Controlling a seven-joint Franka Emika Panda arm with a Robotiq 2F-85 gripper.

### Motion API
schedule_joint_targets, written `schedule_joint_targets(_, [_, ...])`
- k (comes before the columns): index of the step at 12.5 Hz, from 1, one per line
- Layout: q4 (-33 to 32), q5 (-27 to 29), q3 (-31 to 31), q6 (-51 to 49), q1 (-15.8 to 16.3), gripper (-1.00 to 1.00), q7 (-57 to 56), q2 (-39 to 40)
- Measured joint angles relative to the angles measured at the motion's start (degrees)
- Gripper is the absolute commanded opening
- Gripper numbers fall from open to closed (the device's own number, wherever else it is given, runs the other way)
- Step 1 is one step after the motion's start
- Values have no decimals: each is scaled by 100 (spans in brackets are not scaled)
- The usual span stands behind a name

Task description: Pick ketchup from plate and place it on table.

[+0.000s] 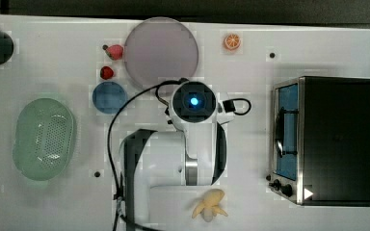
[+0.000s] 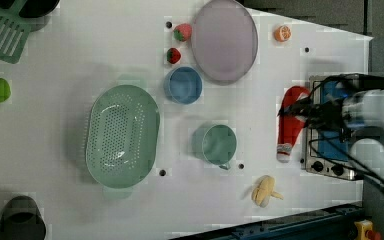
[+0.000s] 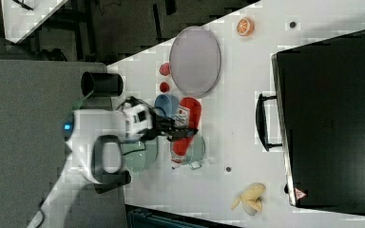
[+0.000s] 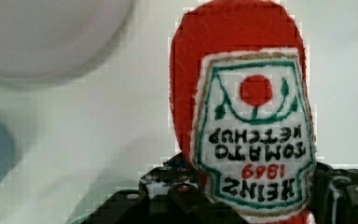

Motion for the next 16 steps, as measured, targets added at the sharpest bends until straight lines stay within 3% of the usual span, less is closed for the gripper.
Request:
schedule_joint_targets(3, [-492, 89, -101, 1203, -97, 20, 117, 457])
schedule_joint_targets(4, [-604, 72, -135, 1371, -115, 28, 120, 583])
schedule_joint_targets(7, [-929, 63, -190, 1860, -115, 93, 120, 828])
schedule_joint_targets(8, [-962, 73, -184, 1855, -108, 100, 120, 878])
schedule_joint_targets(13, [-873, 38, -190, 1667, -75, 100, 121, 434])
schedule_joint_targets(16, [-179, 45, -153, 417, -84, 100, 144, -217])
